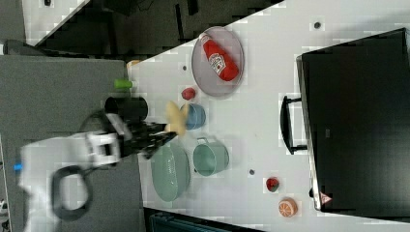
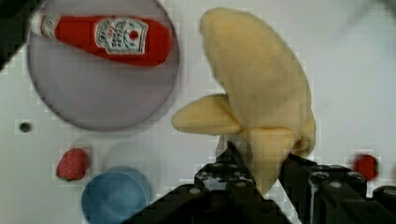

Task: Pick banana from table and place on oven.

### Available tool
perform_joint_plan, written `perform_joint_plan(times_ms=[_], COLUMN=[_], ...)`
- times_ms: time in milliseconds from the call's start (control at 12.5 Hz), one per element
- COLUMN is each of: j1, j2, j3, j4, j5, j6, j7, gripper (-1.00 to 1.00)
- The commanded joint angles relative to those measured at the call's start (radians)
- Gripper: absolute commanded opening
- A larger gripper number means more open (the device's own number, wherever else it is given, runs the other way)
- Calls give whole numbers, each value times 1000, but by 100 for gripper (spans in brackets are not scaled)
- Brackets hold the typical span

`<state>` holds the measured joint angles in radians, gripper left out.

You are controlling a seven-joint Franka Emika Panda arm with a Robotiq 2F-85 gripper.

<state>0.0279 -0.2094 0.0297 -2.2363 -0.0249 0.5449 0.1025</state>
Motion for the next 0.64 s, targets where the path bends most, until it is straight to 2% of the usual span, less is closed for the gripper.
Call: perform_joint_plan(times_ms=[80,320,640], j1=[-21,-27,-35], j2=[-45,-39,9], j3=[-72,-167,-333], j4=[121,231,254], j5=[2,-1,-5], j6=[-241,-305,-302], j7=[19,-52,-332], gripper=[-51,-51,-51])
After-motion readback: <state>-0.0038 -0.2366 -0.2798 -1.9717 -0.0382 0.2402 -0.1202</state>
